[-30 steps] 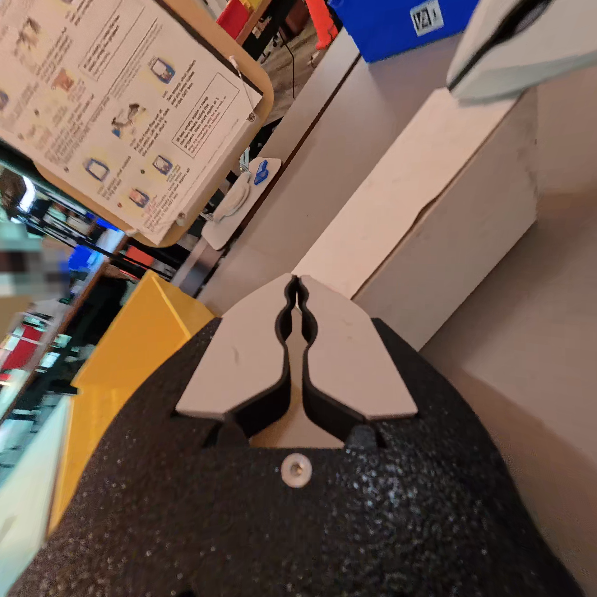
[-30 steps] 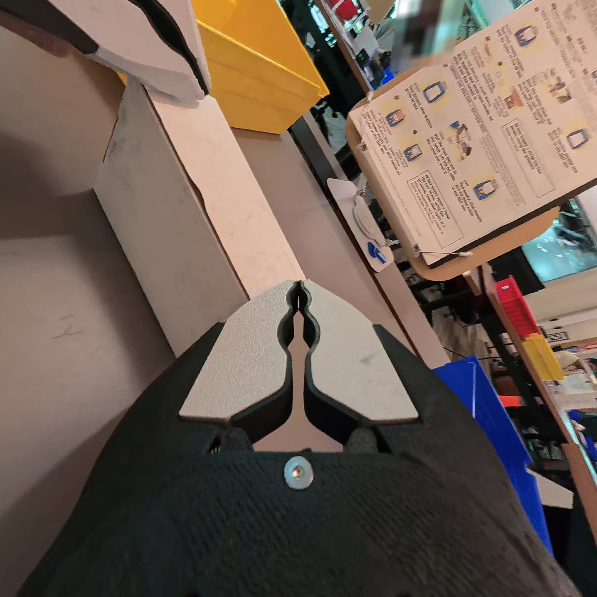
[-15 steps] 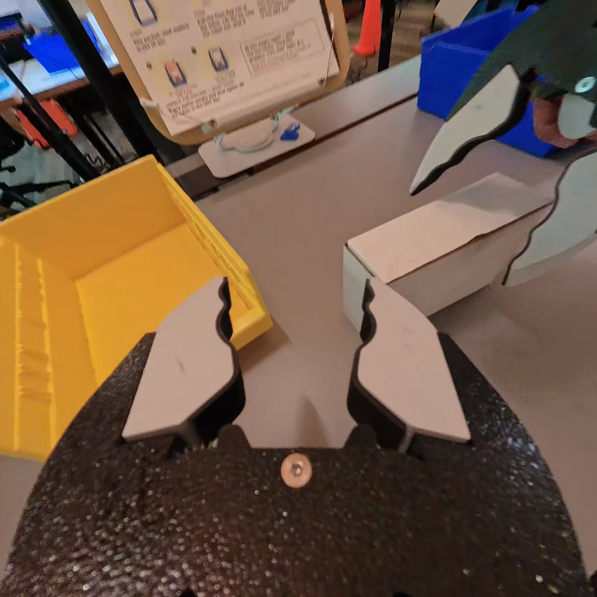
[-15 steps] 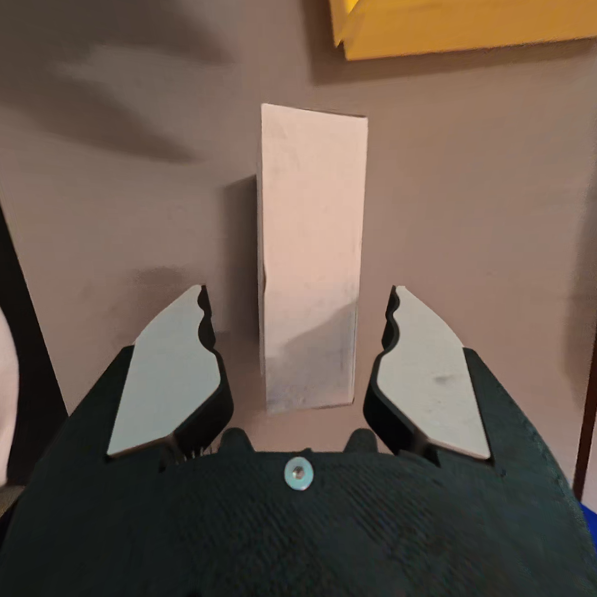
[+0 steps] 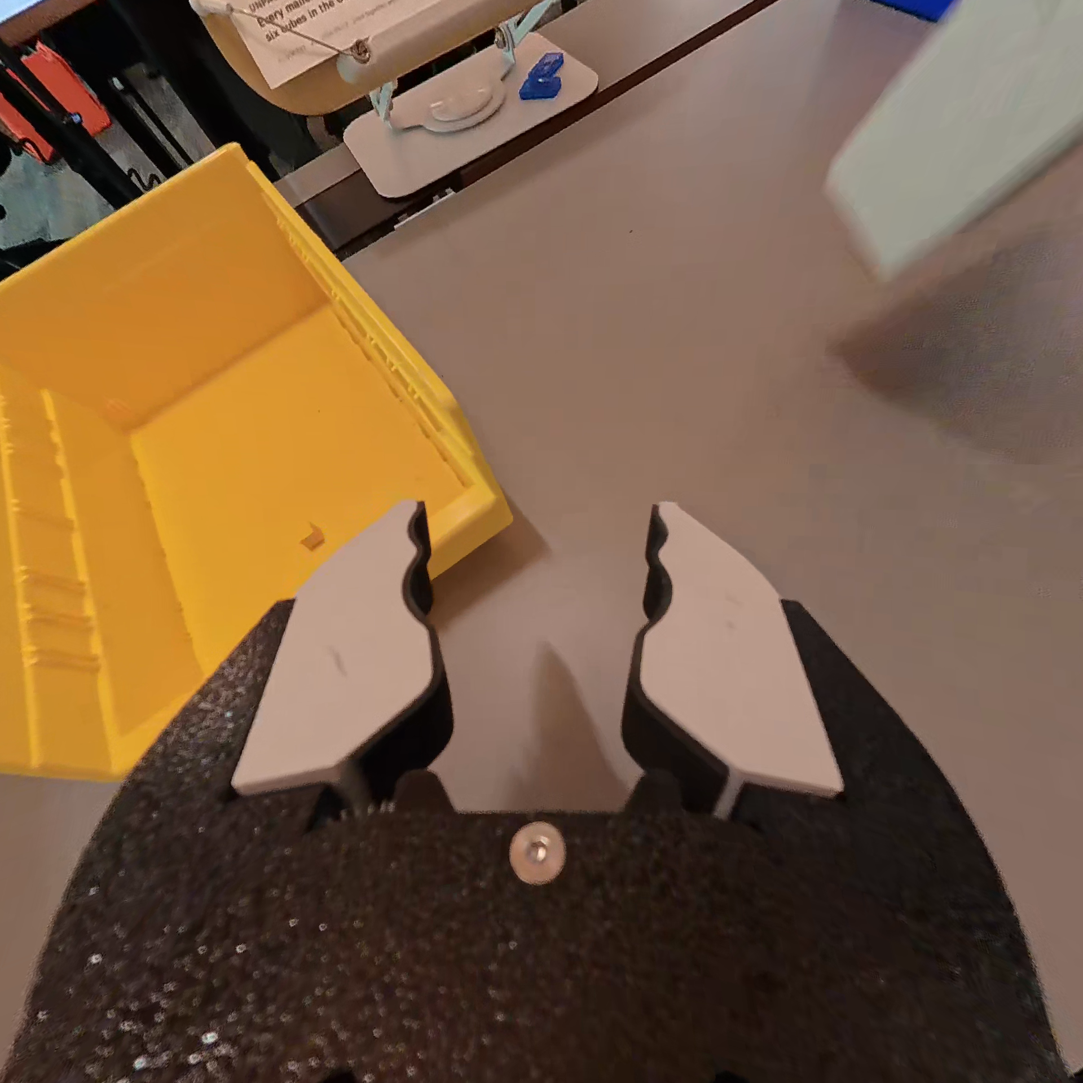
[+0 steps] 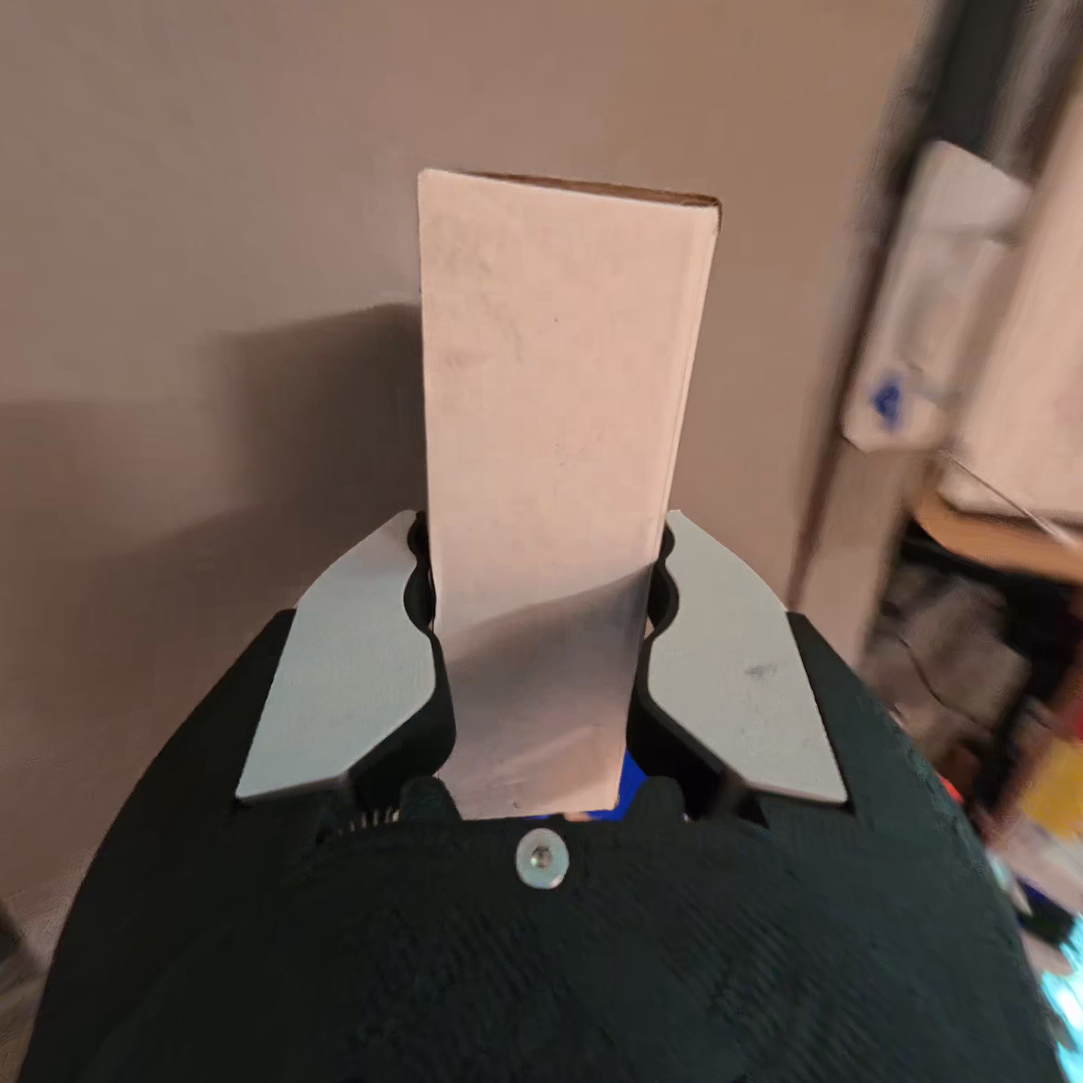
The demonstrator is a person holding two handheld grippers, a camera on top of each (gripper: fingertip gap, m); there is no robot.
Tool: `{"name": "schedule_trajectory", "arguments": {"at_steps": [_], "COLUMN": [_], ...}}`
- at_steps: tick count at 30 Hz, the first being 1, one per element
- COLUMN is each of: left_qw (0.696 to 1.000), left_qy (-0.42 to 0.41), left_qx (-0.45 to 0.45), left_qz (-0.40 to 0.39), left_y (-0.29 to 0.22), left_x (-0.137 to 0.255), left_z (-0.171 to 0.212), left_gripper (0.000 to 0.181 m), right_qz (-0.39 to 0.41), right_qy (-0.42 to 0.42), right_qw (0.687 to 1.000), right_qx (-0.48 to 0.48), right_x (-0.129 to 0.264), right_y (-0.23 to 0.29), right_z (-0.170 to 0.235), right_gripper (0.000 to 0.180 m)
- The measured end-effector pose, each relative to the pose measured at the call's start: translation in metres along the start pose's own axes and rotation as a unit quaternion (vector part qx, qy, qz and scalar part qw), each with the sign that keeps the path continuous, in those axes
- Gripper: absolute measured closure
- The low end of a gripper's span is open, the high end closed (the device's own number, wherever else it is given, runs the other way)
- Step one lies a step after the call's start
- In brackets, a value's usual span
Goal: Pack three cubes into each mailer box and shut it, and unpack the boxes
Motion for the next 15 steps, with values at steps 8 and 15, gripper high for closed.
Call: {"name": "schedule_trajectory", "arguments": {"at_steps": [8, 15], "left_qw": [0.999, 0.996], "left_qy": [0.03, 0.056], "left_qx": [-0.024, -0.064], "left_qz": [0.016, 0.04], "left_y": [-0.012, -0.031], "left_x": [-0.014, -0.031], "left_z": [0.005, 0.01], "left_gripper": [0.115, 0.115], "right_qz": [0.379, 0.347], "right_qy": [0.112, 0.176], "right_qw": [0.918, 0.916], "right_qx": [0.038, 0.099], "right_x": [0.101, 0.014], "right_y": [-0.093, -0.091], "right_z": [0.157, 0.27], "right_gripper": [0.107, 0.107]}}
Point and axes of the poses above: each gripper's, where its closed fingertips meet, x back along the fingers, z out of its underside, y = z × x across the jaws, the point moved 10 cm from there along x, back along the fingers, and after that the axes turned 11 degrees about -y, right-handed, at the moved point
